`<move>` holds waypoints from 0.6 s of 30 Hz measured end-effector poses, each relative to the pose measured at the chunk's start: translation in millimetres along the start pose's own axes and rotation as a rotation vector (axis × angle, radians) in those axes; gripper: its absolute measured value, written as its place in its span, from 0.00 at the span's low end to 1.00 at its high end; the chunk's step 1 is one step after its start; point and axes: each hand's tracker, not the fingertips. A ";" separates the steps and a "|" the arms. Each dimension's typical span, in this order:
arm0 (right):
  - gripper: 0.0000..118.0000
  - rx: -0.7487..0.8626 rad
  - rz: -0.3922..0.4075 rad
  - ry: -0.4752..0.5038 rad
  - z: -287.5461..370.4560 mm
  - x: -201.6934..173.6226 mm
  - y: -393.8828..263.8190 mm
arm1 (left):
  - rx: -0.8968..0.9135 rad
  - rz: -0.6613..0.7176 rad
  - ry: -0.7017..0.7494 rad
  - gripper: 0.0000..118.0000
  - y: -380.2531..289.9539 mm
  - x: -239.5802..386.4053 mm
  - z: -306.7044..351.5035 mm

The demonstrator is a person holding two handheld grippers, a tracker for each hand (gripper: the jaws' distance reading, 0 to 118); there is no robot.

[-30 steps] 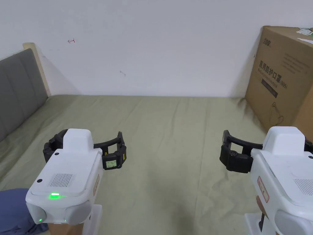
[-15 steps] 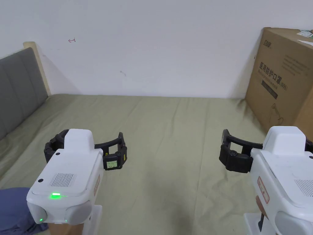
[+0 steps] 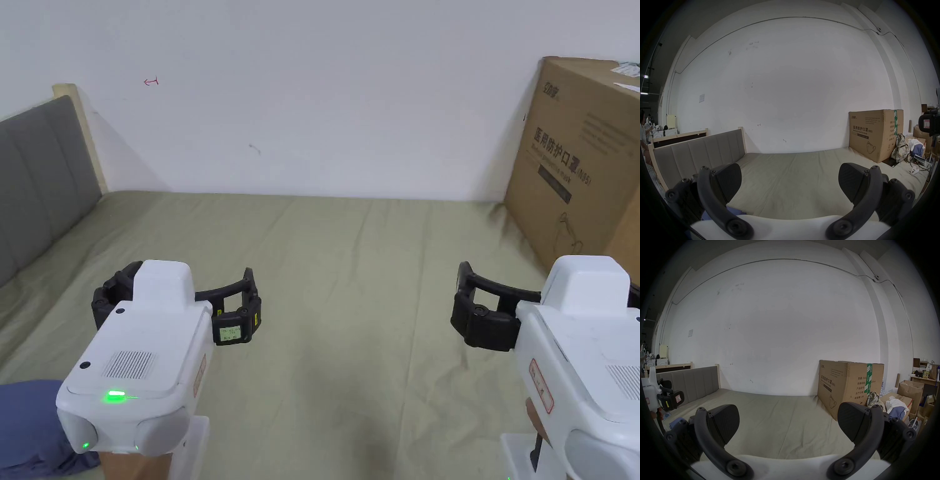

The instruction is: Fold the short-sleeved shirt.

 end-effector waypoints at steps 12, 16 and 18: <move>1.00 -0.004 -0.013 0.002 -1.4 1.4 -0.2 | 0.003 -0.001 -0.003 1.00 0.4 0.1 1.2; 1.00 -0.020 -0.006 -0.033 -1.7 -0.7 1.0 | 0.000 -0.005 -0.004 1.00 0.2 0.4 2.4; 1.00 -0.060 -0.020 -0.068 -2.7 -1.9 2.3 | -0.002 -0.003 -0.006 1.00 1.2 0.2 3.5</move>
